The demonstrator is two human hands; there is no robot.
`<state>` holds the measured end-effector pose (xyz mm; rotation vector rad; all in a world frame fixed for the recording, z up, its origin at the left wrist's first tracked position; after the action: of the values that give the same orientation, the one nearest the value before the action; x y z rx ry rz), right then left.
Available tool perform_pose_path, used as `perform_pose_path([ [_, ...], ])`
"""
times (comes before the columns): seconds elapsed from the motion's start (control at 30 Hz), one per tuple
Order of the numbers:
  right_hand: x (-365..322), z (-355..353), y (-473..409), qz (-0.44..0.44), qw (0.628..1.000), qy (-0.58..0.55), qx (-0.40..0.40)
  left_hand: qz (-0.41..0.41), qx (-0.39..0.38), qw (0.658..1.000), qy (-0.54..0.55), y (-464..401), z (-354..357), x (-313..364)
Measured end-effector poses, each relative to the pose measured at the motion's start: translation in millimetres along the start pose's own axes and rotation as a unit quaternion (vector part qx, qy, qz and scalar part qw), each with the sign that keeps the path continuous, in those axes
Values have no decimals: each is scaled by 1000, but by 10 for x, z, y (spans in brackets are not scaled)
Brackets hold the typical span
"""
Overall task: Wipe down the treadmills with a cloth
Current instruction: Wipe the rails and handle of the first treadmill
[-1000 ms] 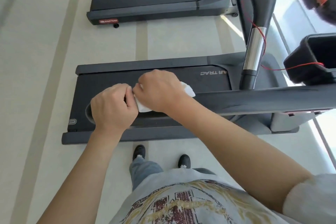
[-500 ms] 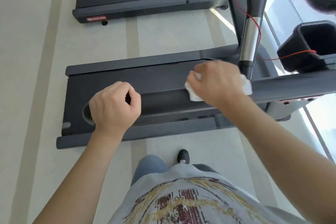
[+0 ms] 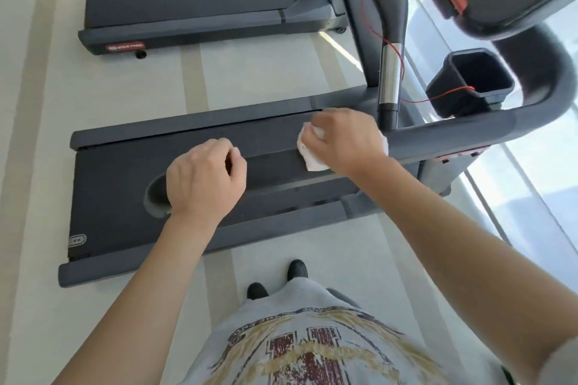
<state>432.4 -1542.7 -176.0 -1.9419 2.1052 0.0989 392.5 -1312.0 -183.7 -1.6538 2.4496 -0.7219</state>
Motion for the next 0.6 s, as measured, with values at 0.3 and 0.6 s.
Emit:
perform_pose_path([
  [0.3,-556,162,76,26,999,21,5,13,-11,1000,-5,-10,53,-2],
  [0.6,-887,108,261,-91,995,-44,12,19,-15,998,50,104,13,-130],
])
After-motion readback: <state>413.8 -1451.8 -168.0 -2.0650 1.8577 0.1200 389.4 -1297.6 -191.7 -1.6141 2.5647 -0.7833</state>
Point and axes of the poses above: each hand's wrist, its own y-axis away from the middle knuckle, its own z-axis out of the palm, x = y × z, the point moved 7 cm from there along -y, towards the middle knuckle, and after that the axes turned 13 degrees about z, right-handed, at the moved point
